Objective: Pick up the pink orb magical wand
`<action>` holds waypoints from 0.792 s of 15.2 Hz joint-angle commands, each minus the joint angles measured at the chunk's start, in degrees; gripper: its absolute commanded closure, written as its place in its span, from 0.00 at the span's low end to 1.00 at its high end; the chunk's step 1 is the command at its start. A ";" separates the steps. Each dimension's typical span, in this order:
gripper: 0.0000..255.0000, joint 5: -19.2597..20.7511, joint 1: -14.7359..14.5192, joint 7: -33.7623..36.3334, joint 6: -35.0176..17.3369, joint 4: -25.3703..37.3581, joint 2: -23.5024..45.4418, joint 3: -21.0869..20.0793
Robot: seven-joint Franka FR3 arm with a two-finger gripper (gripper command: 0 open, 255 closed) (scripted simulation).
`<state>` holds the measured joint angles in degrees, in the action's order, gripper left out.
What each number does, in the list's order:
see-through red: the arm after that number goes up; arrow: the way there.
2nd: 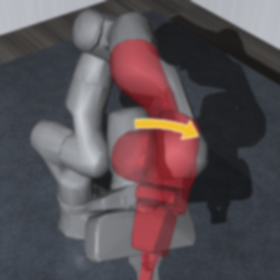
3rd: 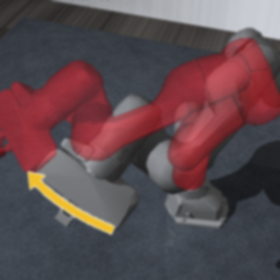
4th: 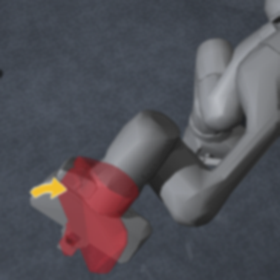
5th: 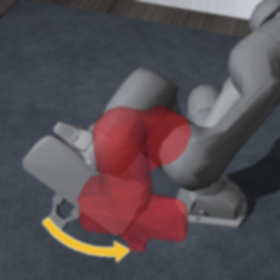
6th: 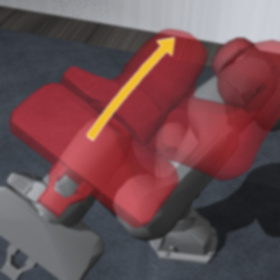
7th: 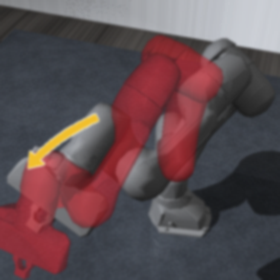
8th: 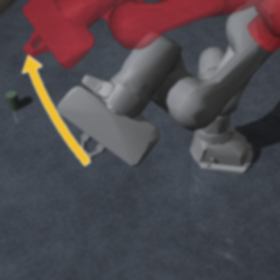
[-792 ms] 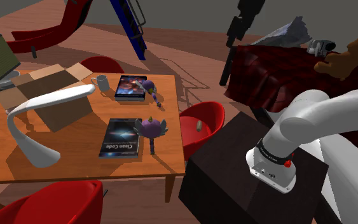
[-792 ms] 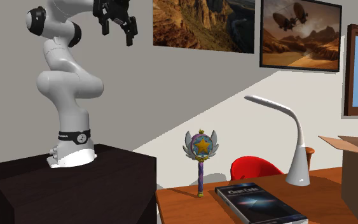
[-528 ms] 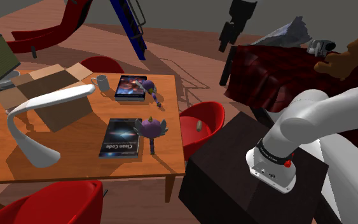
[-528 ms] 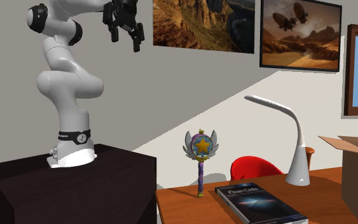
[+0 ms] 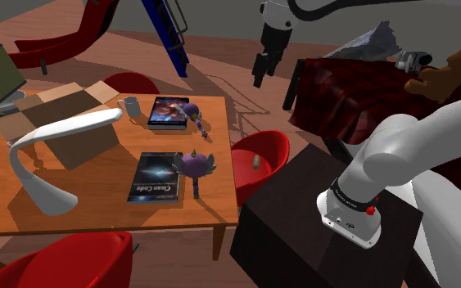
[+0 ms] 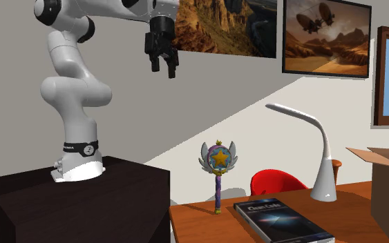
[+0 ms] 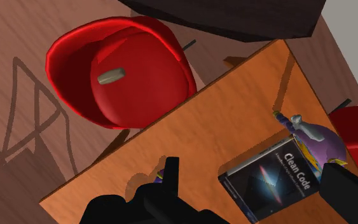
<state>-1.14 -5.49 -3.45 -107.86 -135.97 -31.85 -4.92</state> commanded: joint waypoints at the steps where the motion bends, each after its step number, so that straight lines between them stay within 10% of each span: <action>1: 0.00 -0.76 -1.00 0.79 -2.27 0.07 2.85 -1.38; 12: 0.00 -2.05 -5.24 4.23 -13.51 4.71 21.61 -7.93</action>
<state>-3.29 -10.44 0.59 -120.64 -132.23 -12.20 -12.38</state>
